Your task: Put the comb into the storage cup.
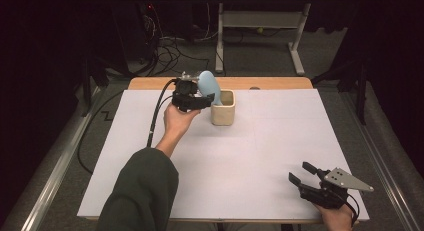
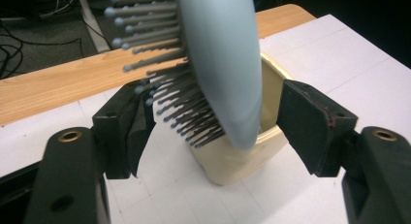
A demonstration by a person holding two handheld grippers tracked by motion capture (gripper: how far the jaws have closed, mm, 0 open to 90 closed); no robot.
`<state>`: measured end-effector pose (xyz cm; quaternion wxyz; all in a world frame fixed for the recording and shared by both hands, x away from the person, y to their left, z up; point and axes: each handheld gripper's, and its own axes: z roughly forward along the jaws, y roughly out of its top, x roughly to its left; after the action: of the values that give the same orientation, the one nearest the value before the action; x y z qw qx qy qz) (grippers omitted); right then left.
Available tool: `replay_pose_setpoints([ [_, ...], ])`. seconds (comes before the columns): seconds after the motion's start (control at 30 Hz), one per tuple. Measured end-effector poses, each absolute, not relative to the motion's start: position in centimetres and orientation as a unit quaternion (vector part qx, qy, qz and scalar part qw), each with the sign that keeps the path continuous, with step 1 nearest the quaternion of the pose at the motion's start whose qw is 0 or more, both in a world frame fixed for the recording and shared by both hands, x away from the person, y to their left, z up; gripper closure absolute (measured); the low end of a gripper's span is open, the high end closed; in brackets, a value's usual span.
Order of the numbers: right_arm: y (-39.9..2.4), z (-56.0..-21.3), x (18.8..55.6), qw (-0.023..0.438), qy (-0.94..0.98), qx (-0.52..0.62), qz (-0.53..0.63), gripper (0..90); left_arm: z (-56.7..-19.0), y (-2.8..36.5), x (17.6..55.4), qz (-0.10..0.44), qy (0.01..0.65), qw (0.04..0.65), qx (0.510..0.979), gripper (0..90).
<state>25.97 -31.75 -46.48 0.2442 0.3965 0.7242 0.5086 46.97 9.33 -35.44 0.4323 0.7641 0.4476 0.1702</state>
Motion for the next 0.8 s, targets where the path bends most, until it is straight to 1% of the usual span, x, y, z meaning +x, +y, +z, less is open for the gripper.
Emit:
replay_pose_setpoints([
  [0.8,-31.7,-46.5,26.0,0.239,0.724,0.401,0.508,32.3,-35.8,11.2,45.5,0.17,0.436,0.429,0.773,30.5],
])
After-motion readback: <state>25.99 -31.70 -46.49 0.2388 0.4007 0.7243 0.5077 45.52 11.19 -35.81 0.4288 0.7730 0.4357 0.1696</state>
